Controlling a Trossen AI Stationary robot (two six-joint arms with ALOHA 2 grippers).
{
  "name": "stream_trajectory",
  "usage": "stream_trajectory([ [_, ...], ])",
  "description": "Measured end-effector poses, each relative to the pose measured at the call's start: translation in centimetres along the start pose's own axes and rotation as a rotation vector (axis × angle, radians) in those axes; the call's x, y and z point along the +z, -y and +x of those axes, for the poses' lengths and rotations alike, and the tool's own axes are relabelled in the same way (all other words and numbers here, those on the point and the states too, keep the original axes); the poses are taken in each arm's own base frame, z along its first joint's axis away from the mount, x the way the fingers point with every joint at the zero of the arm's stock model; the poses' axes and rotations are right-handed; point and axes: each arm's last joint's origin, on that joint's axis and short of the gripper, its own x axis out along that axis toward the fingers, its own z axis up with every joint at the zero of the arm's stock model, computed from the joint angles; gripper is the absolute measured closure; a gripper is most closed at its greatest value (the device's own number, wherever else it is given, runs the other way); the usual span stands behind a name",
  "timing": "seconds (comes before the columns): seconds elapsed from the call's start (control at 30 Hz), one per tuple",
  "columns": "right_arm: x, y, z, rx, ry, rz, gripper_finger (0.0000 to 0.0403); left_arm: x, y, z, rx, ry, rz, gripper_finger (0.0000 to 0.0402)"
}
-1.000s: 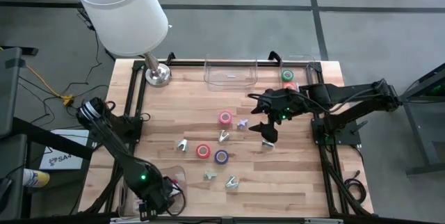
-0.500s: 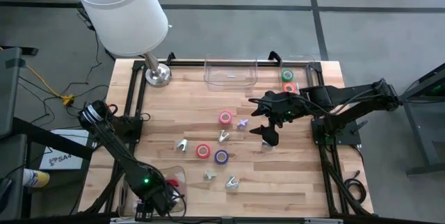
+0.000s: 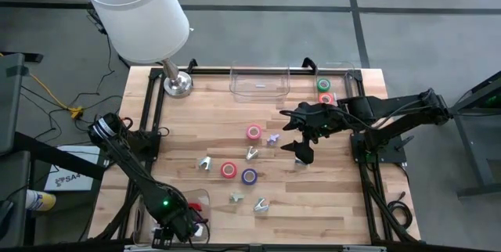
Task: Pick and place Stapler, Stapler remover, tape
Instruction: Put the pink stapler into the bottom transparent bin
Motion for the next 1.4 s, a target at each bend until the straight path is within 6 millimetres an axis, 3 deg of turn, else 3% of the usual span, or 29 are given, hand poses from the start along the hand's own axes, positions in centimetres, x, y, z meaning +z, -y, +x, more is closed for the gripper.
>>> stream_trajectory([
  [0.13, 0.00, 0.00, 0.00, 0.000, 0.000, -0.005, 0.0082, 0.01, 0.00, 0.00, 0.007, 0.008, 0.004, 0.0184],
  [0.47, 0.00, 0.00, 0.00, 0.000, 0.000, -0.007, 0.0082, -0.03, -0.08, -0.03, 0.010, -0.001, -0.132, 0.0129],
  [1.03, 0.00, 0.00, 0.00, 0.001, 0.000, -0.007, 0.0082, -0.25, -0.20, -0.04, 0.010, -0.038, -0.163, 0.0120],
  [1.4, 0.00, 0.00, 0.00, 0.001, 0.000, -0.007, 0.0082, -0.22, -0.16, -0.03, 0.003, -0.038, -0.149, 0.0059],
])
